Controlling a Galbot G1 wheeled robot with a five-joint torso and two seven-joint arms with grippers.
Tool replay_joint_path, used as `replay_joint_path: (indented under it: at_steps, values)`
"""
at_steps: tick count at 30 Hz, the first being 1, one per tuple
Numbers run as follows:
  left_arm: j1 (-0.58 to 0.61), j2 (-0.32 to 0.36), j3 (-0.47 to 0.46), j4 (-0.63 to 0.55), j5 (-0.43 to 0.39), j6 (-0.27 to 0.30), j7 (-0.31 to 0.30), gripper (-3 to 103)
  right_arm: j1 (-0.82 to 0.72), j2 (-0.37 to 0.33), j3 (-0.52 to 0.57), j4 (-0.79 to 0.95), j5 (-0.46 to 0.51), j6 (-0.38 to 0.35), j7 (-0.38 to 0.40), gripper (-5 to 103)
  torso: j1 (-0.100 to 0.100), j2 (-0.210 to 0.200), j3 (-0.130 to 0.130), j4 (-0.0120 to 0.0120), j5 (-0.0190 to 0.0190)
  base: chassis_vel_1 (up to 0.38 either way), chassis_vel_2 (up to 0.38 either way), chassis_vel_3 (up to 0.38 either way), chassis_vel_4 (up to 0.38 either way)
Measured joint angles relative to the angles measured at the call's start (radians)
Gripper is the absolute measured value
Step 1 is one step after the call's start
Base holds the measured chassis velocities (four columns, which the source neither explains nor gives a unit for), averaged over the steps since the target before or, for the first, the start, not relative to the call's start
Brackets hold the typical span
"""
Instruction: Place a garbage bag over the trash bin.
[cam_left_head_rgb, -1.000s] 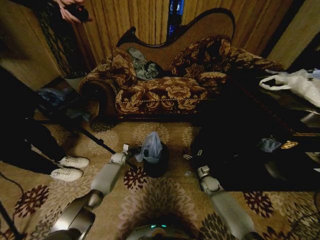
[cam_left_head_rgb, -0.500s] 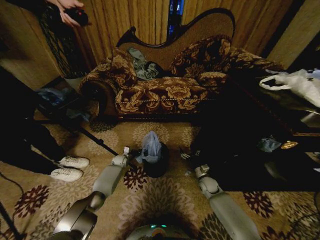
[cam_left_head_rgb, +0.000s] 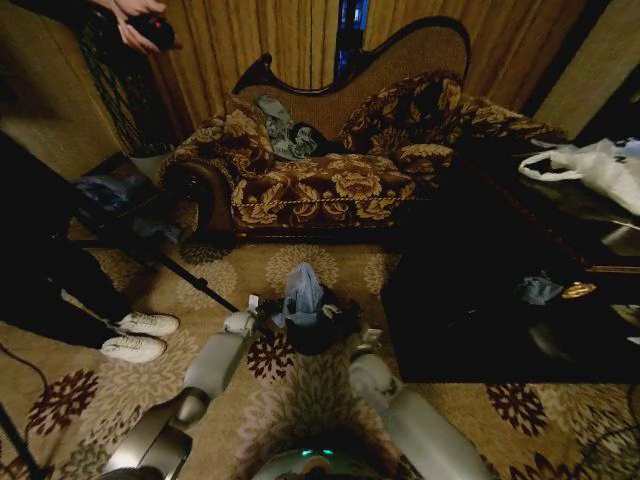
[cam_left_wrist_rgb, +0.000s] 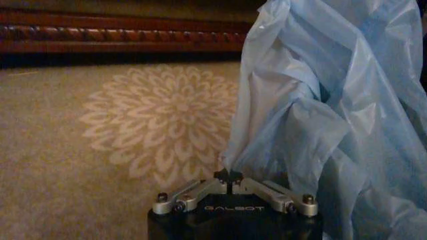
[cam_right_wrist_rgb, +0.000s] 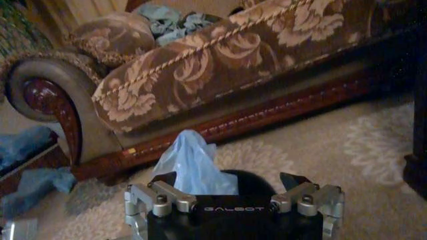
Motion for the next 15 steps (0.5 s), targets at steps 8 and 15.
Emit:
replay_joint_path:
  at_steps: [8,15]
  values:
    - [0.005,0.002,-0.003,0.004,-0.003,-0.009,0.000,0,0.045,0.074,-0.030,-0.071,0.018,-0.013,0.027,100,0.000,0.000,0.000,-0.0001,0.0000,0.000,0.000,0.000,0.000]
    - [0.007,-0.005,-0.008,0.010,0.000,-0.020,-0.002,0,0.103,0.137,-0.069,-0.118,0.066,-0.047,0.096,100,0.000,0.000,0.000,0.0000,0.0000,0.000,0.000,0.000,0.000]
